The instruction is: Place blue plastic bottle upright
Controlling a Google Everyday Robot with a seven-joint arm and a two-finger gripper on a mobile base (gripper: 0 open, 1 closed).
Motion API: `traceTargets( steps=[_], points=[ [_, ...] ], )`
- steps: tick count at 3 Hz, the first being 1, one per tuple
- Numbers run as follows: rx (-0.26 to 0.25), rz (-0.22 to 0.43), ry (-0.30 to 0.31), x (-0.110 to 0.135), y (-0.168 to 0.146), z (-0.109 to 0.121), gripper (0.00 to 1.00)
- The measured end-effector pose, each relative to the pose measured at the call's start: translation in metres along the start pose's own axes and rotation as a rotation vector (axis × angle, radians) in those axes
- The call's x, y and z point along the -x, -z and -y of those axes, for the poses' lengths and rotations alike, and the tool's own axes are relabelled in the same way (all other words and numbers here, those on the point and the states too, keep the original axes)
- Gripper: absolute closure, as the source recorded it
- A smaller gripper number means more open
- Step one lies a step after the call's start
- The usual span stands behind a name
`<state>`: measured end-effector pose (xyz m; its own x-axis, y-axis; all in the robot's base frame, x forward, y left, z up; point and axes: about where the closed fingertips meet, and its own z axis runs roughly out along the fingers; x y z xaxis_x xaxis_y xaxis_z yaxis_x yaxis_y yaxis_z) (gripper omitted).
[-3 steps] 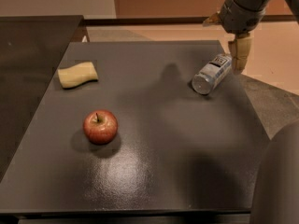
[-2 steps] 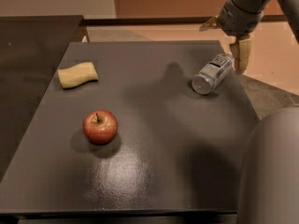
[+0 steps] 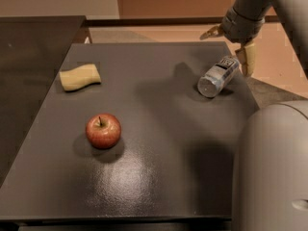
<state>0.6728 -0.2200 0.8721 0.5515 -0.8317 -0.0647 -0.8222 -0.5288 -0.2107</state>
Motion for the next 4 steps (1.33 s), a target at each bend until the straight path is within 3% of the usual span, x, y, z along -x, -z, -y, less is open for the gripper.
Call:
traceTargets(
  steps=[1, 2, 4],
  points=[
    [0.042, -0.013, 0.040, -0.0046, -0.0109, -0.0055, 0.00],
    [0.080, -0.036, 0.059, -0.0092, -0.0185, -0.0067, 0.18],
    [0.096, -0.052, 0.073, -0.0064, -0.0152, 0.0004, 0.65]
  ],
)
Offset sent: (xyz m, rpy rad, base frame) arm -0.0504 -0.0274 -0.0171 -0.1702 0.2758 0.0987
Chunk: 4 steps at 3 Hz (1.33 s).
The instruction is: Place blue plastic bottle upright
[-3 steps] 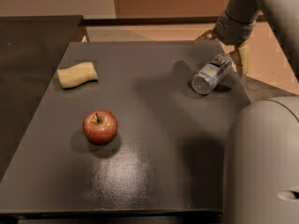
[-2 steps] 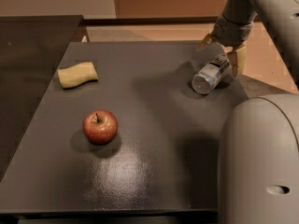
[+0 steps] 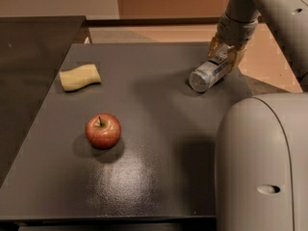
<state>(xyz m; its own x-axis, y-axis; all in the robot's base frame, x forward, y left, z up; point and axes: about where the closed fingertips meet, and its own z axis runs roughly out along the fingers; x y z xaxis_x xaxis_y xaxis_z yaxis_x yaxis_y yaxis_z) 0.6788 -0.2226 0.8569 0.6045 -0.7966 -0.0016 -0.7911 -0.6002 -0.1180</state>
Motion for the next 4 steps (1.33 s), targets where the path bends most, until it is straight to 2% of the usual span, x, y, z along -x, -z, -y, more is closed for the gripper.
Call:
traceTargets(
  steps=[1, 2, 3, 4],
  points=[
    [-0.016, -0.013, 0.018, 0.006, 0.014, 0.000, 0.88],
    [-0.060, -0.068, 0.070, 0.015, 0.034, 0.007, 1.00],
    [-0.146, -0.138, 0.094, 0.023, 0.057, 0.014, 1.00],
    [-0.246, -0.184, 0.151, 0.034, 0.076, 0.020, 1.00]
  ],
)
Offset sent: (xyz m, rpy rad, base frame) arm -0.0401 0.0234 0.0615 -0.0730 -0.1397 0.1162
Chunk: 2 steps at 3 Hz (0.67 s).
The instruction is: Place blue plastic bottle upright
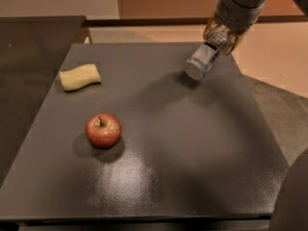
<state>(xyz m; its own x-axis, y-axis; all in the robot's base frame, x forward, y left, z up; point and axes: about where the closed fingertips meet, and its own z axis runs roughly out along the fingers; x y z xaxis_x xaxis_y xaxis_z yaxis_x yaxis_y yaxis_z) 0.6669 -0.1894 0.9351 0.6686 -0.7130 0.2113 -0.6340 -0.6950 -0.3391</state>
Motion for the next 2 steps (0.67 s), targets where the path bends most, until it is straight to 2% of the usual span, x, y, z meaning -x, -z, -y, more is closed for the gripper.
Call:
traceTargets(
  steps=[1, 2],
  points=[
    [-0.076, -0.059, 0.091, 0.009, 0.014, 0.011, 1.00],
    [-0.126, -0.146, 0.219, 0.017, 0.025, 0.023, 1.00]
  ],
)
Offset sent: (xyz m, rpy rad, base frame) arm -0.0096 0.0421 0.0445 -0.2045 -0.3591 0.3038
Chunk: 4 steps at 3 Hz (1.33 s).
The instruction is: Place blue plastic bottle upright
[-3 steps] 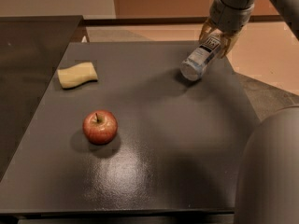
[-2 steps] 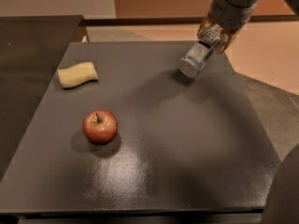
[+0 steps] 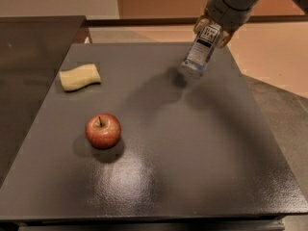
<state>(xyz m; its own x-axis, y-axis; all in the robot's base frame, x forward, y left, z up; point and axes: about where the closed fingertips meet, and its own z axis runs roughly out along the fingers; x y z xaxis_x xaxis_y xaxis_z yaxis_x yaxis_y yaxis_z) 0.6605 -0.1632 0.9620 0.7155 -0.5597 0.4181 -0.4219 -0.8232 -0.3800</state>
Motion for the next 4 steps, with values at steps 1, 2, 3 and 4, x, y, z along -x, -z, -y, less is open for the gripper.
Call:
traceTargets(
  steps=[1, 2, 3, 4],
  points=[
    [-0.050, -0.133, 0.065, 0.001, 0.000, 0.014, 1.00],
    [-0.049, -0.131, 0.065, 0.001, 0.000, 0.014, 1.00],
    [-0.090, -0.143, 0.132, 0.000, 0.003, 0.024, 1.00],
    [-0.173, -0.167, 0.249, -0.007, 0.009, 0.041, 1.00]
  ],
)
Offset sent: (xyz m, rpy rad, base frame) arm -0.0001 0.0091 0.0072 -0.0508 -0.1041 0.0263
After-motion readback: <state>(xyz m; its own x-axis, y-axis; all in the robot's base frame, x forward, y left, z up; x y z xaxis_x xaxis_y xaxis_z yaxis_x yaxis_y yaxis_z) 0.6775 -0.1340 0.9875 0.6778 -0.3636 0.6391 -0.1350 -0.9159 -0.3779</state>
